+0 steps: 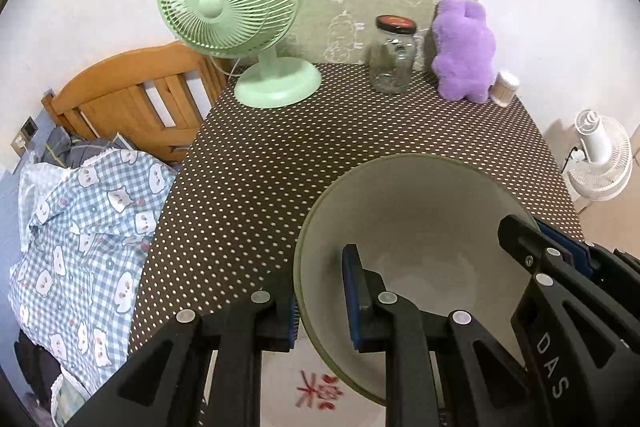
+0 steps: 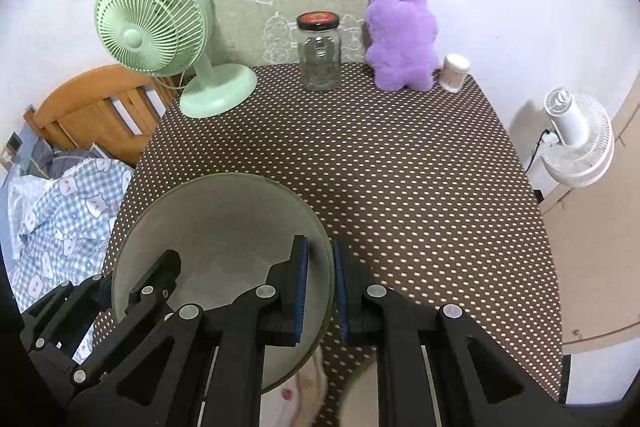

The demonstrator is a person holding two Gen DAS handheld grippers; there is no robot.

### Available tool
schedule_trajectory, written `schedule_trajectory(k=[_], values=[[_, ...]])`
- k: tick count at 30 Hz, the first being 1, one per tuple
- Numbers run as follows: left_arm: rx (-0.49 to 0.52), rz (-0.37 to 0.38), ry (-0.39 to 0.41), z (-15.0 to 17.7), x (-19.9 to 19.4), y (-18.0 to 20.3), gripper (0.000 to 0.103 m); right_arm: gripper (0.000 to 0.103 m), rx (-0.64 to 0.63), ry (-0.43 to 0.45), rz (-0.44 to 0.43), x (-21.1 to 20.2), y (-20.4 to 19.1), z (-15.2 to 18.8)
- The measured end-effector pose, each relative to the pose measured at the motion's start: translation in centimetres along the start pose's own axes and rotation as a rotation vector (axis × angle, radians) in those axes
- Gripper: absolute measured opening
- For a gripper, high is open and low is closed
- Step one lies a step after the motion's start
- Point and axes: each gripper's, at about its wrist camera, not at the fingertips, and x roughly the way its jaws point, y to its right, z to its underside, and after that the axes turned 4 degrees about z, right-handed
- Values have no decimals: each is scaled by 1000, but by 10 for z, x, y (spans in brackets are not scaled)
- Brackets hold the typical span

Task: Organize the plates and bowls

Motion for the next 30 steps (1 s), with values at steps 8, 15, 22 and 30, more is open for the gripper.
schedule_trajectory(k=[8, 15, 22, 30], values=[[3, 6, 14, 12, -18, 36, 15, 16, 6, 17, 6, -21, 37, 13], [10, 11, 27, 21, -31, 62, 15, 16, 13, 32, 10, -34, 66, 22], [14, 19, 26, 31, -36, 88, 15, 16, 20, 33, 17, -40, 92, 33], [18, 29, 5, 45, -32, 112, 15, 16, 17, 9, 30, -34, 116, 49]])
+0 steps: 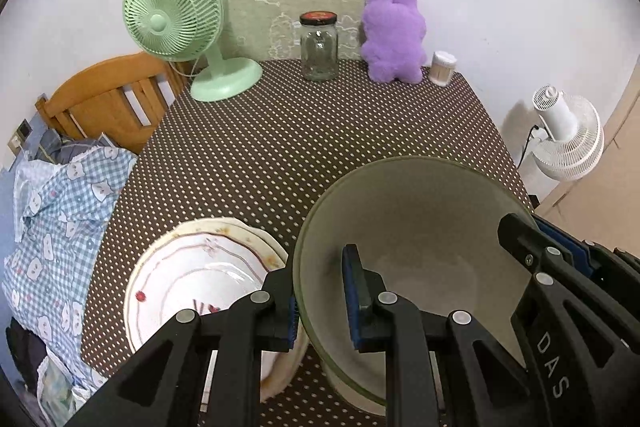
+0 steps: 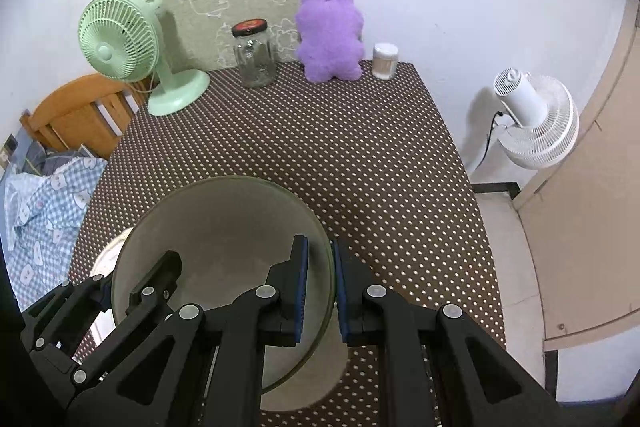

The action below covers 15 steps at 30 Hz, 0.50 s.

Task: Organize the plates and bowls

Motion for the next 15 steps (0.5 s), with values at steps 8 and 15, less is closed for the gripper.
schedule_trajectory(k=[8, 15], values=[[-1, 3, -46, 18, 12, 12, 15, 16, -16, -48, 9, 15, 12, 16], [-13, -3, -73, 26, 20, 17, 15, 16, -30, -71, 7, 24, 15, 22]])
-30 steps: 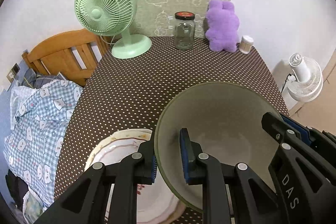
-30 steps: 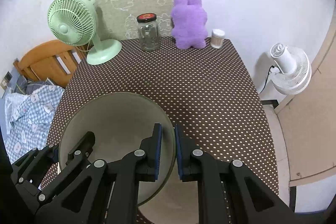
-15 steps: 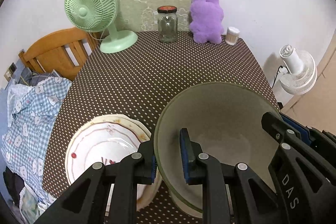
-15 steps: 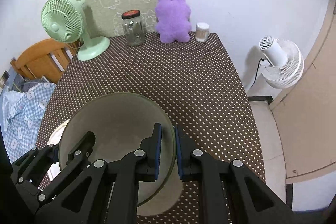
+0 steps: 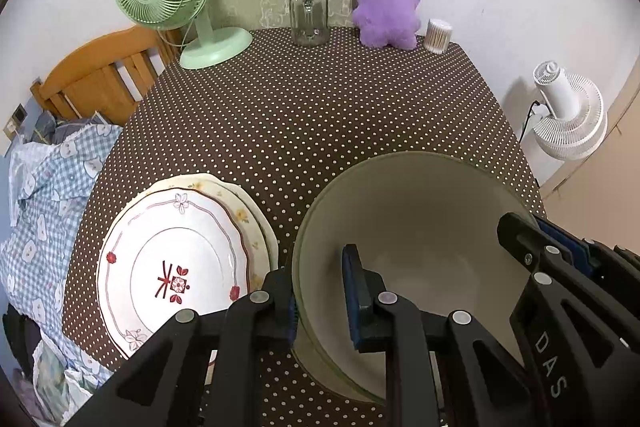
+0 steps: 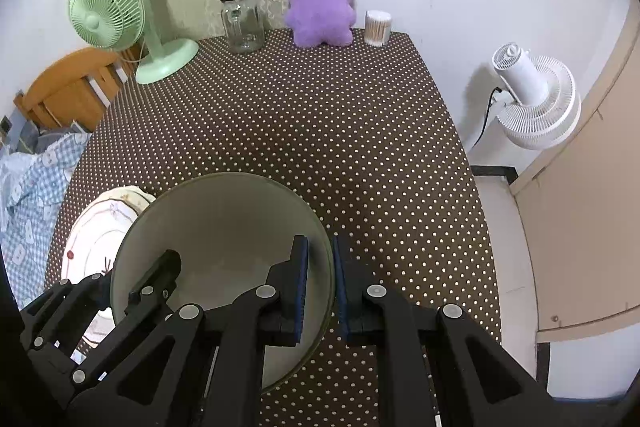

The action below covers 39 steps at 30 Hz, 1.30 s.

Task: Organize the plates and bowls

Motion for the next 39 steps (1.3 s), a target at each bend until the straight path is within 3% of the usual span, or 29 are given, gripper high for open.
schedule_trajectory(k=[23, 39], values=[[20, -70, -51, 22, 8, -3, 15, 16, 8, -78, -69, 21, -4, 24], [36, -122, -74, 23, 17, 0, 16, 16, 14, -62, -104, 28, -1, 27]])
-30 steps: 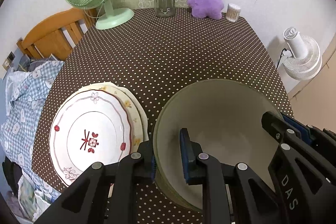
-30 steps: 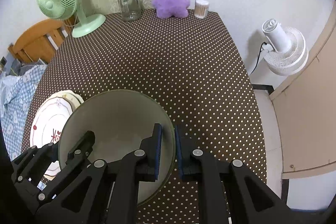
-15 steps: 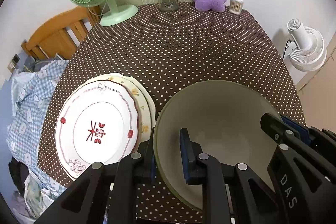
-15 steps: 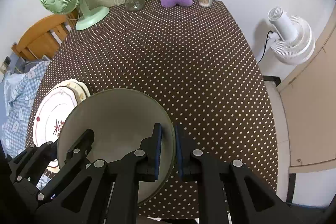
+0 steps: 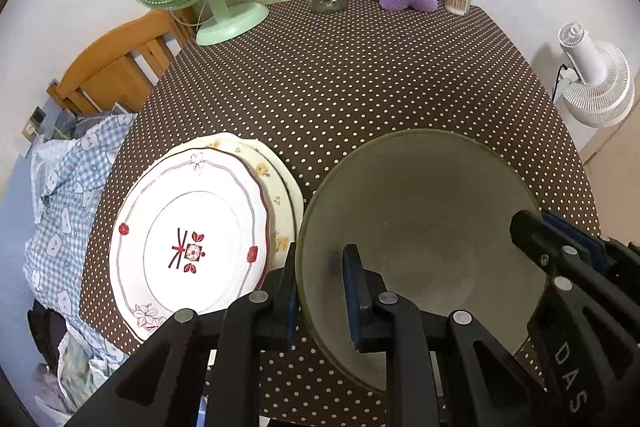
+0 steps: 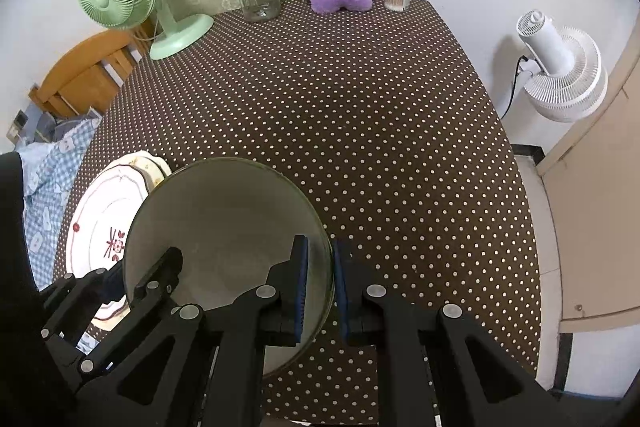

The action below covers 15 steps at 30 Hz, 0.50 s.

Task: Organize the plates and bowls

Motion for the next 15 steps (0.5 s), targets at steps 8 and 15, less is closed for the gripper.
schedule_trajectory(k=[8, 15], values=[[-32, 58, -17, 0, -3, -6, 28, 16, -4, -24, -42, 0, 4, -1], [-10, 97, -18, 1, -12, -11, 62, 44, -26, -37, -56, -8, 6, 0]])
